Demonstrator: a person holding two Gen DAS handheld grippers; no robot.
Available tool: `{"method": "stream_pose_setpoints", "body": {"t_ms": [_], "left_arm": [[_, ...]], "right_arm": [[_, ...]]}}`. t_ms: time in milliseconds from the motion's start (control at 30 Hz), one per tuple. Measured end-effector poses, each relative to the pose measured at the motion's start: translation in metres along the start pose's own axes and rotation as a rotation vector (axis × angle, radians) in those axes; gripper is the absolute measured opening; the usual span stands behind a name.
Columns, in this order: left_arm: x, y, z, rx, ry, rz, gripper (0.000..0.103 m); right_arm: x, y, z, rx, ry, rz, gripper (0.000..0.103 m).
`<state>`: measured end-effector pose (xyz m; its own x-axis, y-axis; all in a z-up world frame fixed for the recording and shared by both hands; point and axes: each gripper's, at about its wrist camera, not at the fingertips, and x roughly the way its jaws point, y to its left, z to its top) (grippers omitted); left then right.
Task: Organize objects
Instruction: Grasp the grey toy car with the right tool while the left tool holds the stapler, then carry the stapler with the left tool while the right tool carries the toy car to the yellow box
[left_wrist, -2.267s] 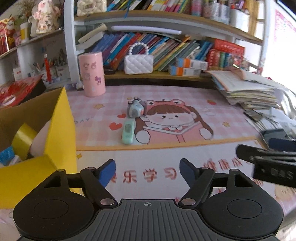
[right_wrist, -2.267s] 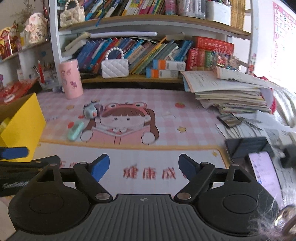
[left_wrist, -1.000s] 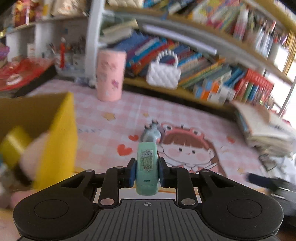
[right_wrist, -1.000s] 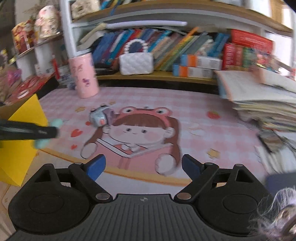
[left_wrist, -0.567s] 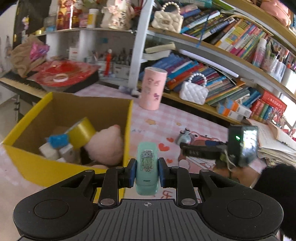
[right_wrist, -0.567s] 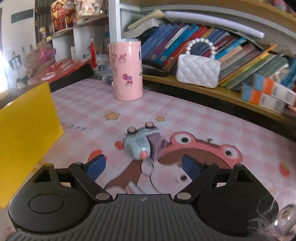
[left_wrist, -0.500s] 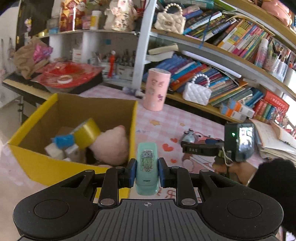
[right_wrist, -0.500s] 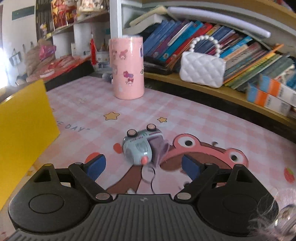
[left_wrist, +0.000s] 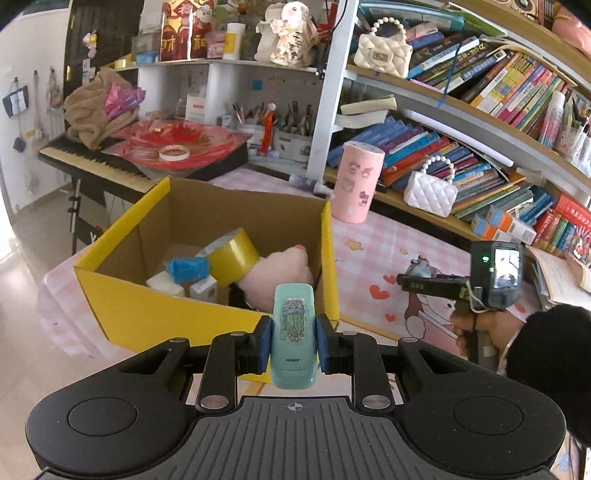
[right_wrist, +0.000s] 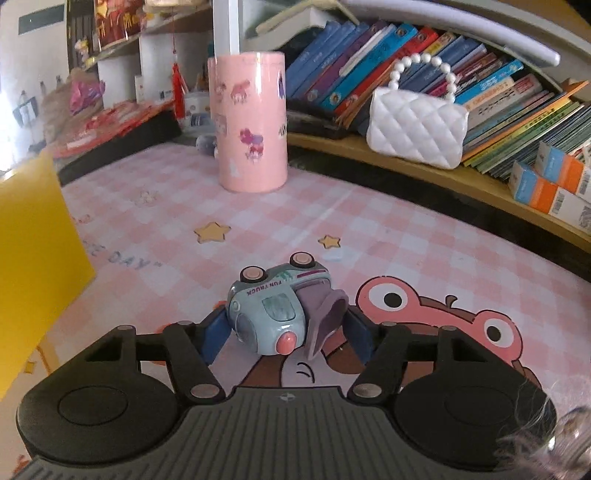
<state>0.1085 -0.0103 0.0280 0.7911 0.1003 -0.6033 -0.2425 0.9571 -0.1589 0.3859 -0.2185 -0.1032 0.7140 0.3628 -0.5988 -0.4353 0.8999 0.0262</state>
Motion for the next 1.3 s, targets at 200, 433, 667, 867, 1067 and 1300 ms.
{"method": "stream_pose_setpoints", "body": {"t_ms": [200,433,667,867,1067,1300], "left_arm": [[-0.003,0.017,0.001,0.007,-0.034,-0.045,0.023],[-0.003,0.035,-0.005,0.028,-0.036,-0.142,0.023],[-0.009,0.056,-0.01,0.039,-0.039,-0.219,0.023],[-0.021,0.083,-0.016,0.025,-0.034,-0.248,0.023],[-0.038,0.115,-0.022,0.002,-0.039,-0.245,0.023],[-0.051,0.145,-0.029,0.002,-0.023,-0.233,0.023]], "right_arm": [[-0.05,0.015,-0.004,0.074,-0.019,-0.011,0.064],[-0.134,0.046,-0.016,0.188,-0.025,-0.023,0.064],[-0.196,0.101,-0.043,0.268,0.027,-0.034,0.064],[-0.223,0.169,-0.061,0.224,0.056,-0.001,0.064],[-0.234,0.219,-0.068,0.14,0.068,0.028,0.064],[-0.244,0.254,-0.075,0.134,0.071,0.029,0.064]]}}
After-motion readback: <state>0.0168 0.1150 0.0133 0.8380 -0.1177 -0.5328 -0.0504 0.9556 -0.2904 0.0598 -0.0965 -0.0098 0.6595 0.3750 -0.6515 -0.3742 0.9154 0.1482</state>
